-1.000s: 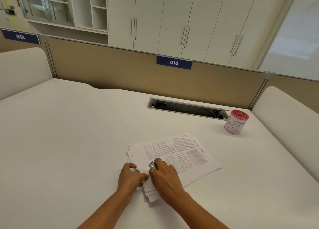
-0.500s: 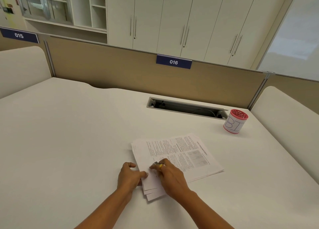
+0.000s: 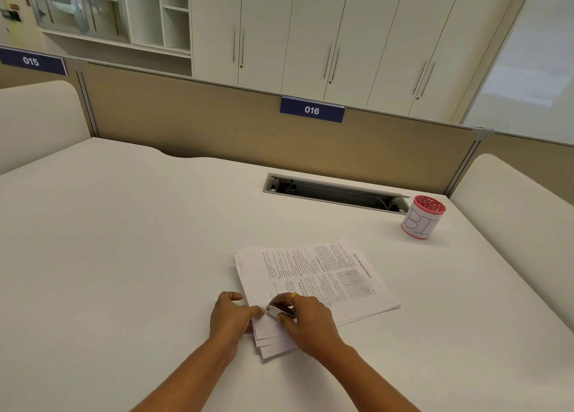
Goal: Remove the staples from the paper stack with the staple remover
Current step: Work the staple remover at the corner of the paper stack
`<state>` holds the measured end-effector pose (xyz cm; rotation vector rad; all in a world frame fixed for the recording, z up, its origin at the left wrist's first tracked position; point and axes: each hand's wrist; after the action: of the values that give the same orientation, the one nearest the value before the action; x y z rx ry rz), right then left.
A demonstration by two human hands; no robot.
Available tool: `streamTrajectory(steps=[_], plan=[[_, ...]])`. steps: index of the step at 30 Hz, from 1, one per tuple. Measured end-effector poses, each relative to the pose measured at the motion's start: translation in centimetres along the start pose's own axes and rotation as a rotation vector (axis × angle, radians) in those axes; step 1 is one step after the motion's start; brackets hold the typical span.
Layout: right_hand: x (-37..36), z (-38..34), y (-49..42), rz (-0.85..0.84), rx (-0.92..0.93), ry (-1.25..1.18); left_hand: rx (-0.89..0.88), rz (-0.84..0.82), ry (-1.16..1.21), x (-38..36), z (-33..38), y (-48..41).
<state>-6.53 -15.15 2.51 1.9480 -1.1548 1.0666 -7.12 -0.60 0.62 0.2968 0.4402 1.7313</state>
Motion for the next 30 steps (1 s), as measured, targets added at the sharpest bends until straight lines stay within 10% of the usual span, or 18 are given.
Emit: streamTrajectory(steps=[30], plan=[[-0.54, -0.83, -0.14, 0.004, -0.072, -0.113, -0.002, -0.027, -0.048, 0.02, -0.46, -0.31]])
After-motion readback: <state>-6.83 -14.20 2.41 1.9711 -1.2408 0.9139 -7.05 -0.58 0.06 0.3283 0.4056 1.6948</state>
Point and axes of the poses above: each hand's wrist, its own y-axis away from the middle knuckle, its own x-axis out of the back of the hand, z = x × y, and after that the axes turned 10 degrees about -z, right-handed
